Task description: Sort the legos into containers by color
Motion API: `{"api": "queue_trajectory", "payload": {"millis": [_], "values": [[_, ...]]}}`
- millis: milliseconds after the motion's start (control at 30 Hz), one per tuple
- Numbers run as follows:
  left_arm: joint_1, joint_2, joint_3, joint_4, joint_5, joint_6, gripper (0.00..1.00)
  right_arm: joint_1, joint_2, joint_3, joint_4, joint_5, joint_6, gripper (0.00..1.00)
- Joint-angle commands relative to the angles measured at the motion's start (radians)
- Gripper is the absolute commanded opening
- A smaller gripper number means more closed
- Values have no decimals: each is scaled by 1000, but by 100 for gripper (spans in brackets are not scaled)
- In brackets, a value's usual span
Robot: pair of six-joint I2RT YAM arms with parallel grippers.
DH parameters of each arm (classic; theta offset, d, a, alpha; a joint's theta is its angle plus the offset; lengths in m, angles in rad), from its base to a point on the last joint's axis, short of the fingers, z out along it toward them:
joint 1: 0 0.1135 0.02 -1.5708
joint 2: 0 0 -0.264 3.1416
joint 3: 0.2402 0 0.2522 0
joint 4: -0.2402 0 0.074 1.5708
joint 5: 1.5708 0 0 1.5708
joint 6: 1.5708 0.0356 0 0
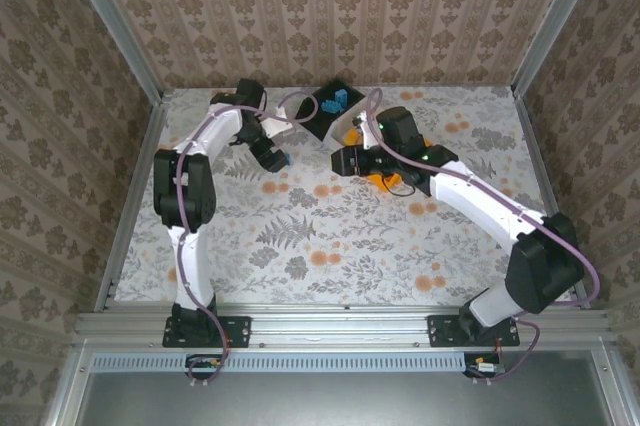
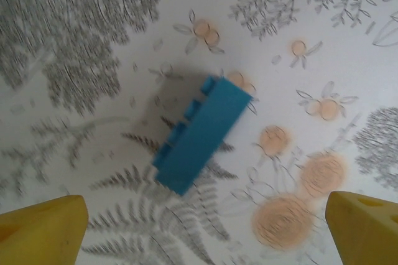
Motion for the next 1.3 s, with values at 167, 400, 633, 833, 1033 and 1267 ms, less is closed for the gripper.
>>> {"api": "queue_trajectory", "payload": {"millis": [167,400,633,833,1033,1267], "values": [[29,124,62,30,17,173,98,7,-75,-6,-99,62,38,57],[27,173,83,30,61,166,85,24,-82,-25,-86,97,63,56],[-5,221,113,27,115,142,59,26,-72,-17,-93,110,50,56],[-15,224,88,27,118,116,35,26,-89,-38,-80,128,48,56],[-22,186,68,29,131,78,25,24,-132,-86,-51,147,49,56],[-29,127,40,10,237,-43,16,14,-157,-132,-4,162,55,56]]}}
